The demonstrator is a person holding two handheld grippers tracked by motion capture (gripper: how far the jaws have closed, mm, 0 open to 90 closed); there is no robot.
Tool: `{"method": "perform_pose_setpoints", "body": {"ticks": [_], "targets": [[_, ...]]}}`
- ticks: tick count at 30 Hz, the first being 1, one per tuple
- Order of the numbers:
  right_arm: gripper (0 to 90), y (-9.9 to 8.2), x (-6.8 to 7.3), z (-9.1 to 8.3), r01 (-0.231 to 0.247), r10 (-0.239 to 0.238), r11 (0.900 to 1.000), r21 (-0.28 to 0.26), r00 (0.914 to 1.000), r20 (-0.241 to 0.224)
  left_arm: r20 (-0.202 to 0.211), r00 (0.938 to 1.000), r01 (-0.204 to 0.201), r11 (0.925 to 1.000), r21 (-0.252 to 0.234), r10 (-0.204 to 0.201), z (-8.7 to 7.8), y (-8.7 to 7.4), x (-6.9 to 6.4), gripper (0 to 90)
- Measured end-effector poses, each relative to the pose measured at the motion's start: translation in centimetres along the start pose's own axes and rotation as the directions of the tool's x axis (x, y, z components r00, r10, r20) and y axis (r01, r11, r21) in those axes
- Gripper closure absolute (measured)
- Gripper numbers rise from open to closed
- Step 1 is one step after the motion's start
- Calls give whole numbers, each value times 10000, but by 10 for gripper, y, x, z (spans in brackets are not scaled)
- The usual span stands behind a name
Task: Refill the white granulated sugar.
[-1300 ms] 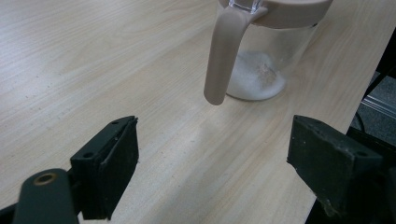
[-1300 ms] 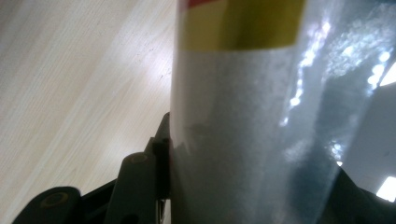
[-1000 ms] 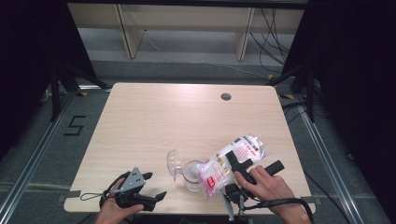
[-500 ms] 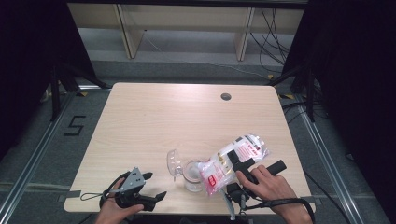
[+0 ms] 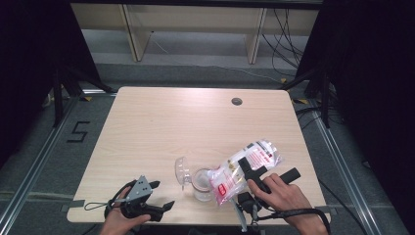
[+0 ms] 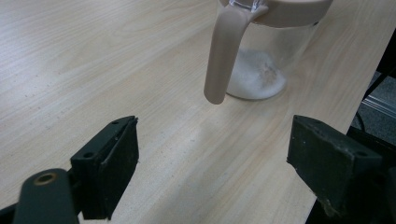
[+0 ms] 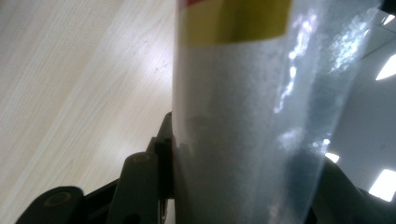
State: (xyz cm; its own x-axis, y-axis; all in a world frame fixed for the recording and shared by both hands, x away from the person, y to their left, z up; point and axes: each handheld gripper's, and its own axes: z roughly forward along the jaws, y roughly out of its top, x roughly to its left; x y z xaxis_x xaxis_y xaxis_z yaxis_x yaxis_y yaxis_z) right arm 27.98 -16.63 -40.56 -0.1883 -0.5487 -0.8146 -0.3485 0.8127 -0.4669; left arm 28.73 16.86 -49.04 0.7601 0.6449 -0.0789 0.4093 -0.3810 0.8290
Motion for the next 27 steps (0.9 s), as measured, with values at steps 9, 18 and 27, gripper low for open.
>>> {"method": "perform_pose_setpoints", "body": {"ticks": [9, 18, 27], "targets": [[597, -1, -1, -1, -35, 35, 10000, 15, 10000, -38, 32, 10000, -9, 10000, 66, 8, 0, 0, 0, 161], [604, -2, -1, -1, 138, -138, 9999, 15, 9998, -129, 25, 10000, -7, 10000, 62, 7, 0, 0, 0, 161], [615, -2, -1, -1, 45, -45, 10000, -37, 10000, -60, -3, 10000, -8, 10000, 27, 8, 0, 0, 0, 161]]}}
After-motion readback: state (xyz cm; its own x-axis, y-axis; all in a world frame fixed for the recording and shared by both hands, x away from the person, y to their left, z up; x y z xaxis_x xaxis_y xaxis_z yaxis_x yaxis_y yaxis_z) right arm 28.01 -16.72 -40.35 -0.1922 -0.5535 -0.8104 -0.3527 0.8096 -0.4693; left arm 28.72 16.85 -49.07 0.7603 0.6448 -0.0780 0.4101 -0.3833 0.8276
